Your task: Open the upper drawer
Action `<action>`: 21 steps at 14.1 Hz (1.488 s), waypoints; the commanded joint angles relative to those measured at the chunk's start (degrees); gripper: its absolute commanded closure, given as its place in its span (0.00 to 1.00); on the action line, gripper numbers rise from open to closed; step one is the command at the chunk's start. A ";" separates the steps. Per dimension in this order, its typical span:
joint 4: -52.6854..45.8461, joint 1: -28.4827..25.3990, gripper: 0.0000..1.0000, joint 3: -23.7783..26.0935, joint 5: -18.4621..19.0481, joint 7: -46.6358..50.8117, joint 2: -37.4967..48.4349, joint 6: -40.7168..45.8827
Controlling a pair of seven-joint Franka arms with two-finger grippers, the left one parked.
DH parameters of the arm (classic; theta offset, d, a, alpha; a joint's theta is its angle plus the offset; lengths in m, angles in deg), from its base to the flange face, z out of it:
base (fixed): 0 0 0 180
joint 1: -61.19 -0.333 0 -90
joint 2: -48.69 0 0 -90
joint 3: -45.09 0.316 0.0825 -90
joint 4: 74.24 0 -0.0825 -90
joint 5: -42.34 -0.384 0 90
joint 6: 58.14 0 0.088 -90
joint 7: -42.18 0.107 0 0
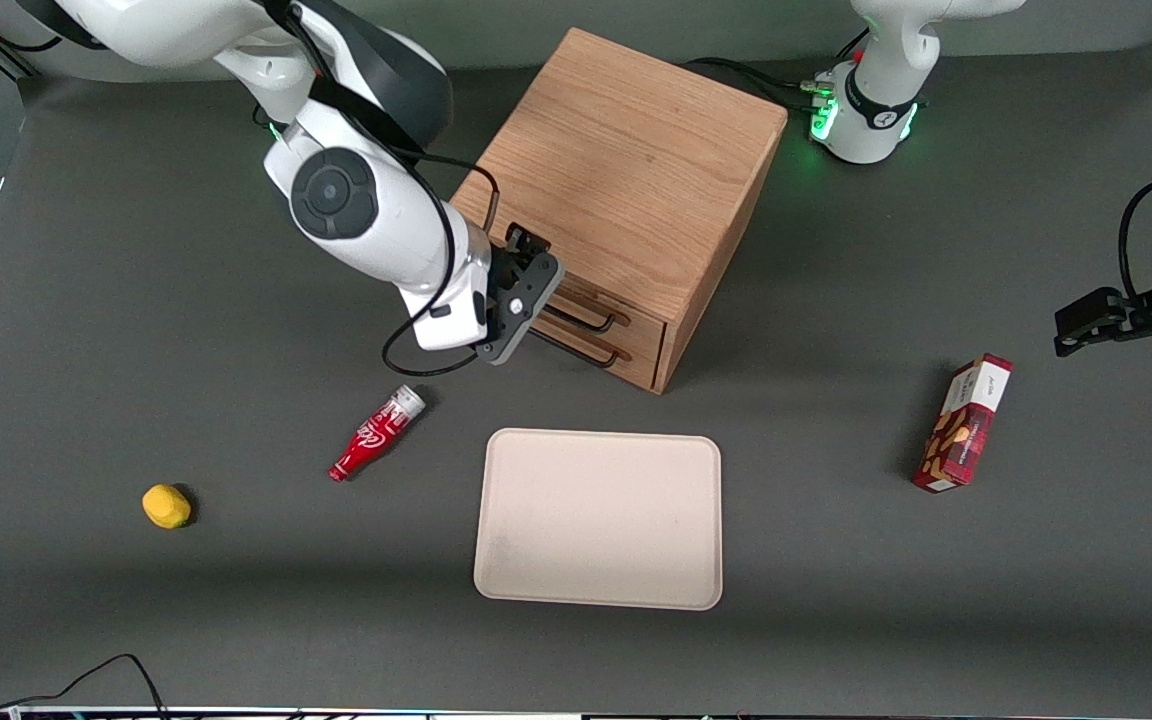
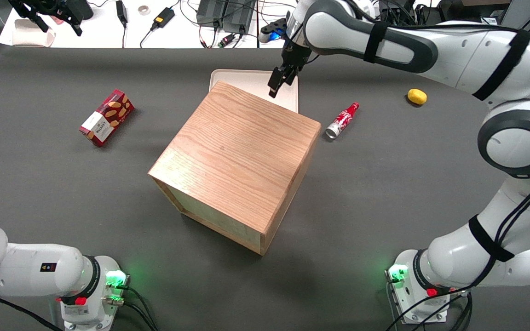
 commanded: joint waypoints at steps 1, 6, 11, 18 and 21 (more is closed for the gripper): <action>-0.40 -1.48 0.00 0.25 3.66 -0.87 -3.17 -1.89; 0.23 -2.37 0.00 -0.37 8.07 -1.04 -5.73 -3.39; 0.23 -2.28 0.00 -2.21 8.16 -4.29 -6.35 -3.74; -2.05 -1.93 0.00 -6.42 10.53 -4.64 -5.82 -4.88; -5.12 -2.10 0.00 -10.37 10.45 -5.95 -5.99 -5.93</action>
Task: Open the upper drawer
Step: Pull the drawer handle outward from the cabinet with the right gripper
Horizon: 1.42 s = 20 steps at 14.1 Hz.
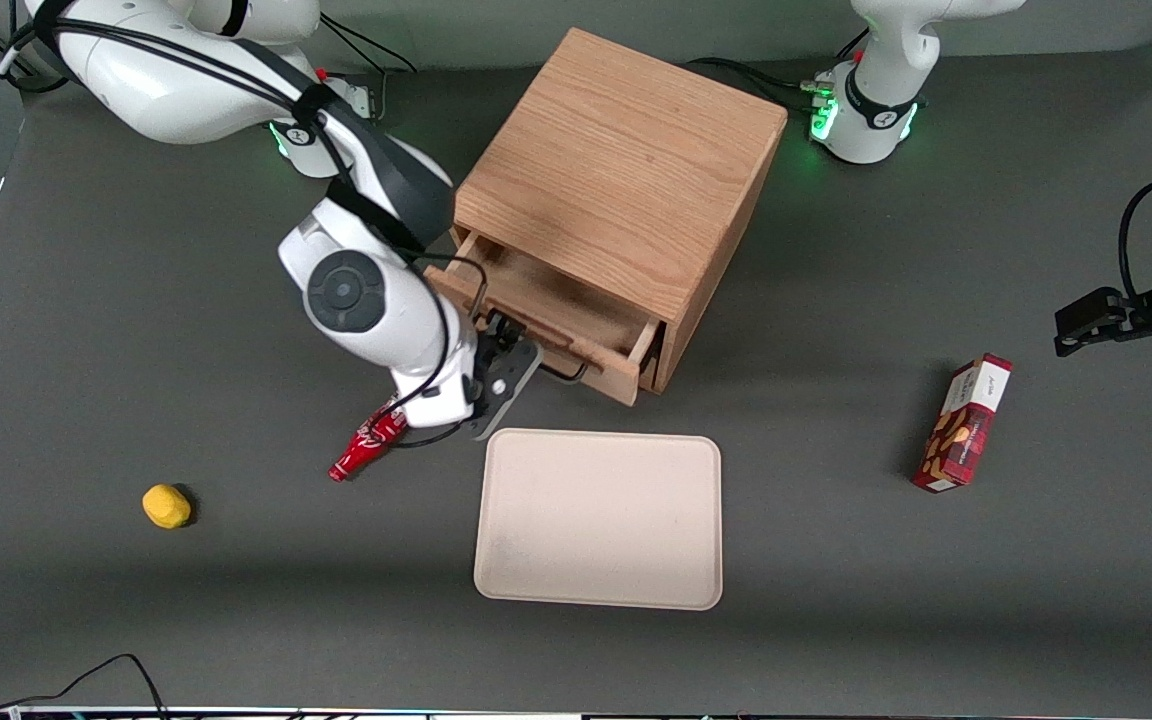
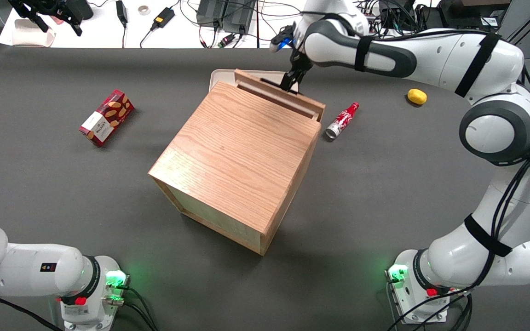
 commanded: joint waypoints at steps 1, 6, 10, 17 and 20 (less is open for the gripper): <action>-3.11 -0.43 0.00 -4.14 1.02 -4.69 -0.14 -1.75; -5.57 -0.70 0.00 -11.70 0.67 -8.76 -0.84 -7.91; -7.32 -0.61 0.00 -14.17 0.23 -9.81 -1.19 -9.06; -7.68 -0.61 0.00 -16.98 -0.03 -9.64 -1.29 -12.84; -7.77 -0.70 0.00 -16.90 -5.53 -9.55 -1.99 -12.93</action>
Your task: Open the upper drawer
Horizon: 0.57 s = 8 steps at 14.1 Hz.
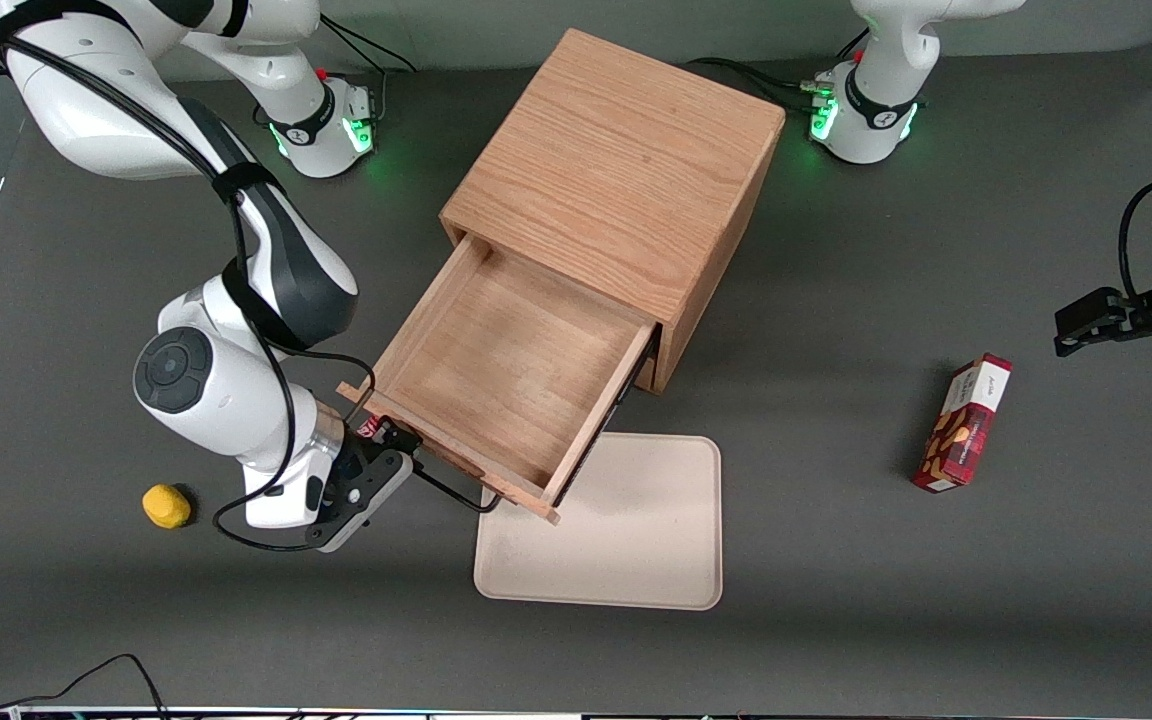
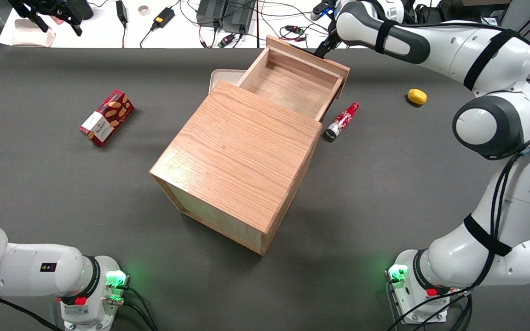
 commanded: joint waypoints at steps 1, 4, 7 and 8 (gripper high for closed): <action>-2.36 -0.55 0.00 -2.84 -6.03 -0.60 -1.17 -3.71; -2.80 -0.99 0.00 -2.76 -7.92 -0.69 -0.65 -1.79; -4.56 -0.99 0.00 -2.93 -13.18 -0.60 -0.56 0.68; -5.00 -0.99 0.00 -2.93 -13.37 -0.60 -0.56 1.90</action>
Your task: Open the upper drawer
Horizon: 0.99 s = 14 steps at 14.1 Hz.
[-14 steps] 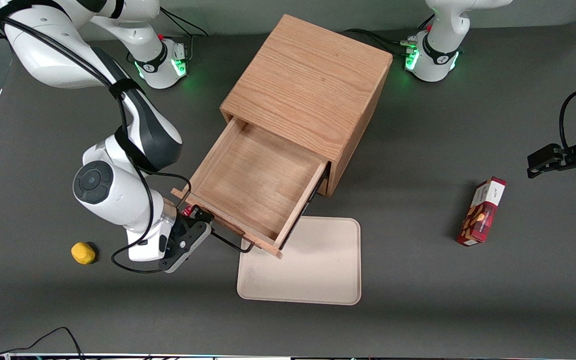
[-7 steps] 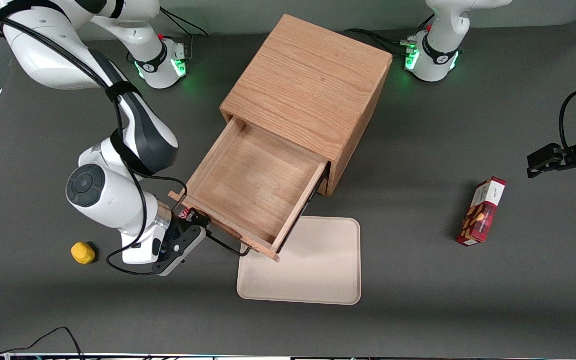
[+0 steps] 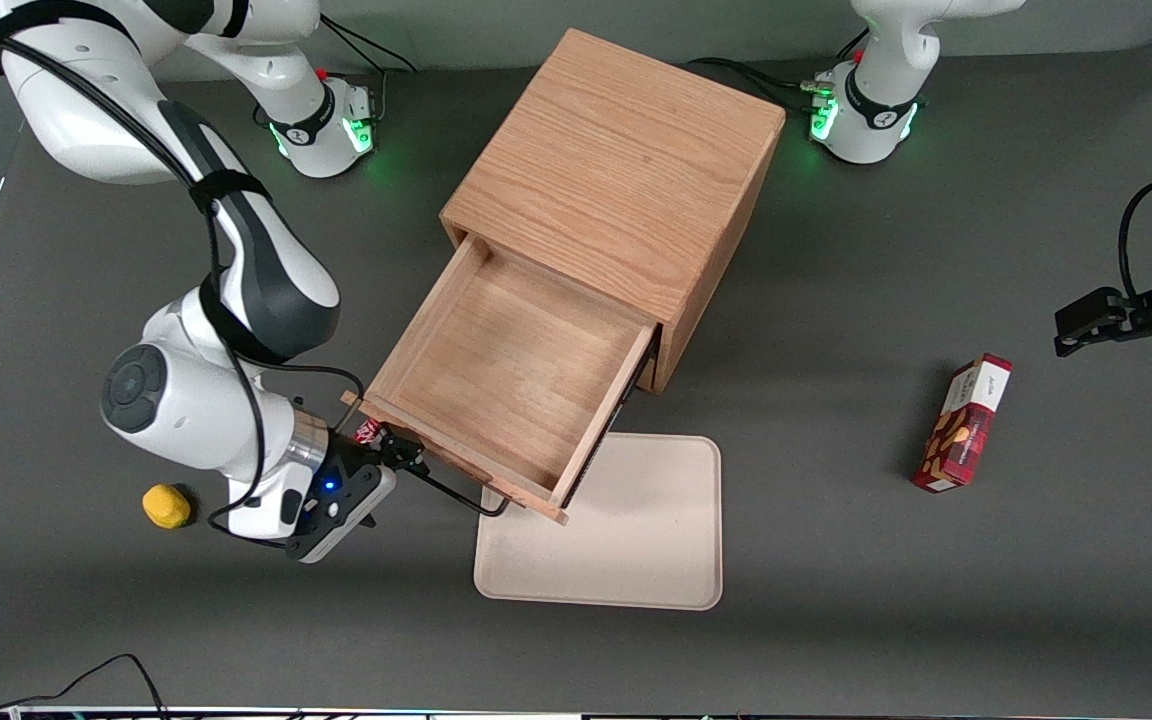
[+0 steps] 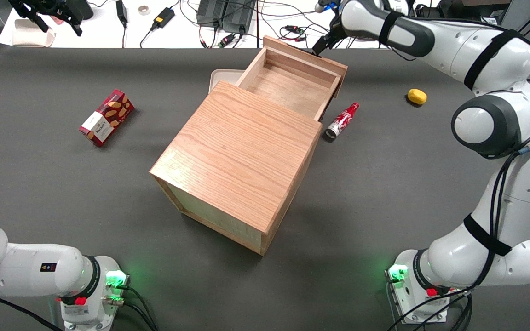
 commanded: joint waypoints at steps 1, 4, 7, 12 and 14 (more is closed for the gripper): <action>-3.70 -0.87 0.00 -1.10 -2.62 -0.25 -0.17 4.39; -4.59 -0.26 0.00 -1.01 -1.84 1.15 4.81 9.15; 4.07 2.90 0.00 -4.68 -0.25 0.63 15.78 9.42; 16.49 4.49 0.00 -12.78 -1.66 14.54 33.47 21.42; 18.16 4.58 0.00 -14.80 -1.05 23.36 36.72 26.80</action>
